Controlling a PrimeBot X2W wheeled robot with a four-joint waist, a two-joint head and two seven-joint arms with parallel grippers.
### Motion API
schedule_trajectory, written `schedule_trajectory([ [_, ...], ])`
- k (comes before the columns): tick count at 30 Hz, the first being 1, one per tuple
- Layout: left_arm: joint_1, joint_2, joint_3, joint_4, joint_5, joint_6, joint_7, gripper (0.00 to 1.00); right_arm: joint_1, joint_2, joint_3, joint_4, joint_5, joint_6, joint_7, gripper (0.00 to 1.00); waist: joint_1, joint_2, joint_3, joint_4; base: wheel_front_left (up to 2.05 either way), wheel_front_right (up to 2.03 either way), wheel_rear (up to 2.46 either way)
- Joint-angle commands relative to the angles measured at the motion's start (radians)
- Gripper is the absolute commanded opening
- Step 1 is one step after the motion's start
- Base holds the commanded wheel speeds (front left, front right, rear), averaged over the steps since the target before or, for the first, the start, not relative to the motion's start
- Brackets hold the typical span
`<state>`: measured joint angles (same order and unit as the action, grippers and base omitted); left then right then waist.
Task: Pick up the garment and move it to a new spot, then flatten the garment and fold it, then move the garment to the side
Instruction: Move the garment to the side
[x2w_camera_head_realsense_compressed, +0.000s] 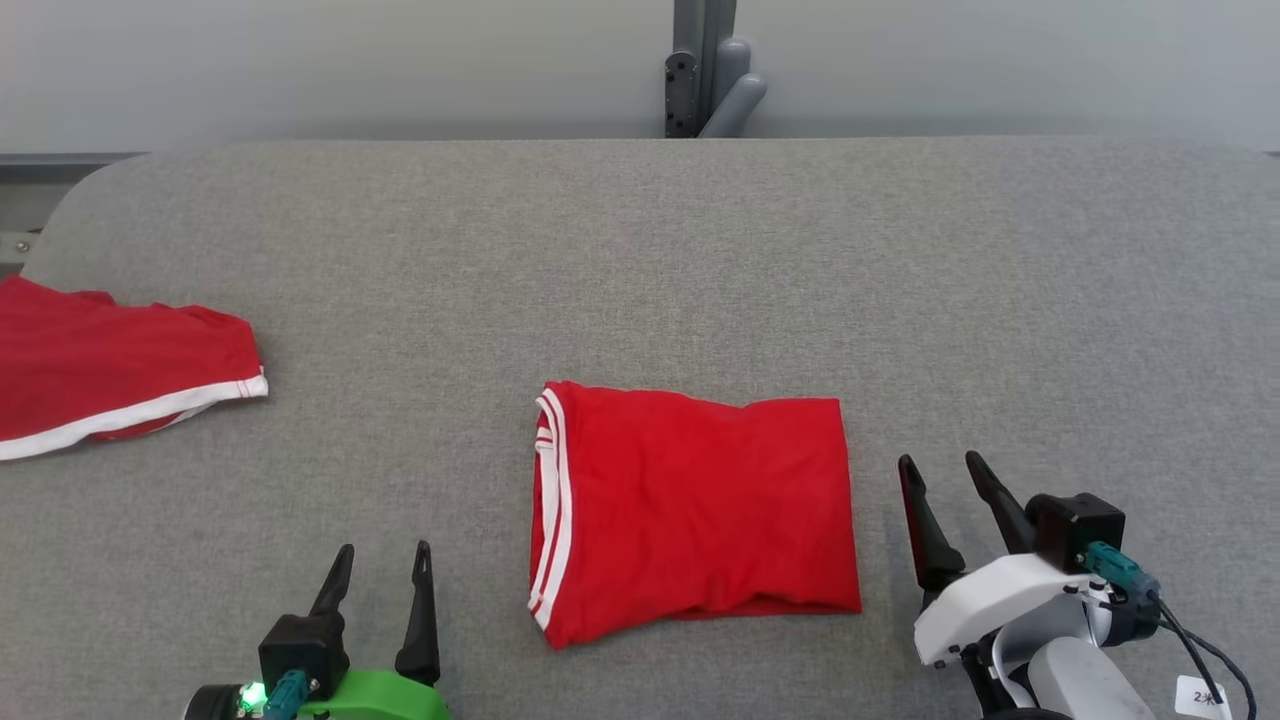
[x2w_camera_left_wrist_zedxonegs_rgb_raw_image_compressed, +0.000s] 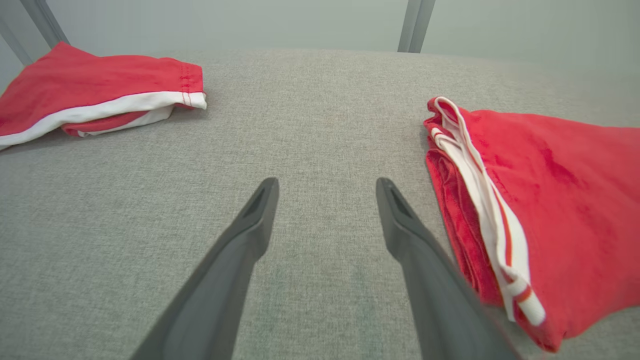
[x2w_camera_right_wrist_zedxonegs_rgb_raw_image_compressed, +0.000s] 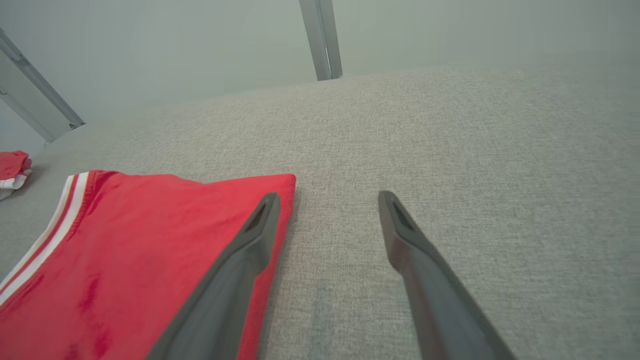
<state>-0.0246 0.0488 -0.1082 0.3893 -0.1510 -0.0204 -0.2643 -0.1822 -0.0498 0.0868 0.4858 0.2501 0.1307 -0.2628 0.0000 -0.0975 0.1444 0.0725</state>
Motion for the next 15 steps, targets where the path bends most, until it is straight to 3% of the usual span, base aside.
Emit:
schedule_trajectory([
  [1, 0.023, 0.003, 0.003, -0.005, -0.008, 0.006, 0.001, 1.0, 0.026, -0.003, 0.0, -0.007, -0.007, 0.0, -0.003, 1.0, 0.0, 0.0, -0.014, -0.027, 0.0, 0.0, 0.0],
  [15, 0.045, 0.004, 0.045, -0.016, -0.006, 0.01, 0.001, 1.0, 0.058, -0.003, -0.017, -0.055, -0.019, 0.0, -0.003, 1.0, 0.0, 0.0, -0.045, -0.081, 0.0, 0.0, 0.0],
])
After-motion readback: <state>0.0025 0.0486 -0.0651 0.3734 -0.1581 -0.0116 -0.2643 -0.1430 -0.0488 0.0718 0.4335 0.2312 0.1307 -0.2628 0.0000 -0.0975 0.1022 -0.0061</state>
